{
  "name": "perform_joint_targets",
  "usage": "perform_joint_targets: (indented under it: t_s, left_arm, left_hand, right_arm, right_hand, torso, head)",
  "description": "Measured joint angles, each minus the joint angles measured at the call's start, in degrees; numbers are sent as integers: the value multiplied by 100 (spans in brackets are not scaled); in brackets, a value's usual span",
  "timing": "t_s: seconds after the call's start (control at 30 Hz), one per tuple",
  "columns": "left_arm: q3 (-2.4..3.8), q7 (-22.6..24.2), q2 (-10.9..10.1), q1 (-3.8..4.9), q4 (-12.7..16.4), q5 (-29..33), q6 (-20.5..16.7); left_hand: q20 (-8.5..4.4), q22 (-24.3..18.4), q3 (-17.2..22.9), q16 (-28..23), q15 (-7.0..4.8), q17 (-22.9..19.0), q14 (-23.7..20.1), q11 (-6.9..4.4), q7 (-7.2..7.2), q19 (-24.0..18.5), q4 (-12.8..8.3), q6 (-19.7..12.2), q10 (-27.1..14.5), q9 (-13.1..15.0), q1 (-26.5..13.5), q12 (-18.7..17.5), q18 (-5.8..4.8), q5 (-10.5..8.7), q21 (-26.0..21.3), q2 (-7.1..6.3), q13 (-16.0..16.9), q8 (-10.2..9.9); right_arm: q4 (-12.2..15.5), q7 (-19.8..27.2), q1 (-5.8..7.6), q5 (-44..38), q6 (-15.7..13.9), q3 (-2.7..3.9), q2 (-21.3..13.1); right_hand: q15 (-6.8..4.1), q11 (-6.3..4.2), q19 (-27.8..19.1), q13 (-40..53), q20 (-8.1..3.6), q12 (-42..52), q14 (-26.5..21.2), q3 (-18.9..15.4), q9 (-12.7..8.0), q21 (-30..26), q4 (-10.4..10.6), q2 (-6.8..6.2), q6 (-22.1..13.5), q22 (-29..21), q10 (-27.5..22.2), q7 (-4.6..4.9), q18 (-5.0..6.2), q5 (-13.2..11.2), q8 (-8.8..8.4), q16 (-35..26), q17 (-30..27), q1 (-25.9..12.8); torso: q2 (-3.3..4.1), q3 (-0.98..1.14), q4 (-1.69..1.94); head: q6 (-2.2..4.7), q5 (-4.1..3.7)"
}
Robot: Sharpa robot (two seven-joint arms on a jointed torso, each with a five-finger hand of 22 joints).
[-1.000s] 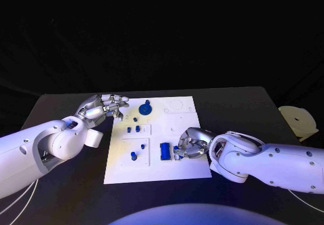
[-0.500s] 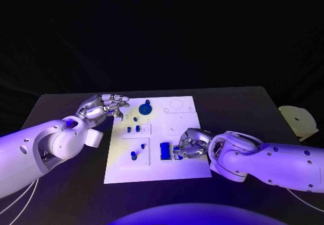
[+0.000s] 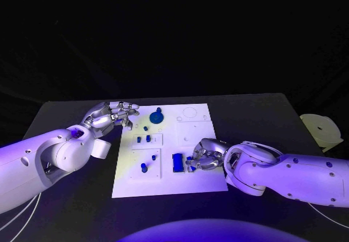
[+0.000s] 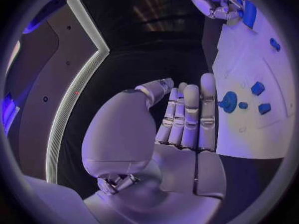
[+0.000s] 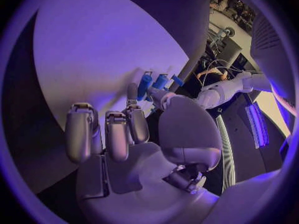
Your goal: Assemble the parts on the task board
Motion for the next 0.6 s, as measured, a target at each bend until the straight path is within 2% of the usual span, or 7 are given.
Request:
perform_joint_targets:
  t_s: [0.1, 0.17, 0.23, 0.6]
  left_arm:
    - [0, -1, 0, 0, 1, -1, 0]
    - [0, -2, -1, 0, 2, -2, 0]
    - [0, -2, -1, 0, 2, -2, 0]
    - [0, -17, -5, 0, 8, -16, 4]
  left_hand:
    - [0, 0, 0, 0, 0, 0, 0, 0, 0, 0, 0, 0, 0, 3, 0, 0, 0, 0, 0, 0, 1, 14]
    - [0, 0, 0, 0, 0, 0, 0, 0, 0, 0, 0, 0, 0, 10, 0, 0, 0, 0, 0, 0, 6, 23]
    - [0, 0, 0, 0, 0, 0, 0, 0, 0, 0, 0, 0, 0, 10, 0, 0, 0, 0, 0, 0, 6, 23]
    - [0, 0, 0, 0, 0, 0, 0, 0, 0, 0, 0, 0, 0, 9, 0, 0, 0, 0, 0, 0, 6, 23]
  right_arm:
    - [0, -7, 0, -1, -1, 0, 4]
    - [-1, -9, 0, -1, -1, 0, 5]
    - [-2, -9, -1, -1, -1, 0, 5]
    - [10, 24, -3, 21, -14, -1, -22]
  right_hand:
    - [0, -1, 0, 0, 0, 0, 0, -120, -1, 0, 120, -61, 0, 0, 1, 0, 0, -20, 0, 0, 0, -61]
    - [0, -21, 0, 0, 0, 0, 0, -341, -8, 0, 241, -111, 18, 0, 21, -17, 0, 362, 0, 0, 0, -112]
    - [0, -21, 0, 0, 0, 0, 0, -445, -7, 0, 283, -111, 19, 0, 21, -19, 0, 463, 0, 0, 0, -112]
    - [0, -21, 0, -1, 0, 21, 0, -659, -11, 0, 310, -103, 20, -1, 21, -20, 0, 469, 0, 0, 0, -181]
  torso:
    - [0, 0, 0]
    - [0, 0, -1]
    - [0, 0, -1]
    - [-2, -1, -1]
  head:
    - [3, 0]
    - [3, 0]
    - [4, 0]
    - [3, 3]
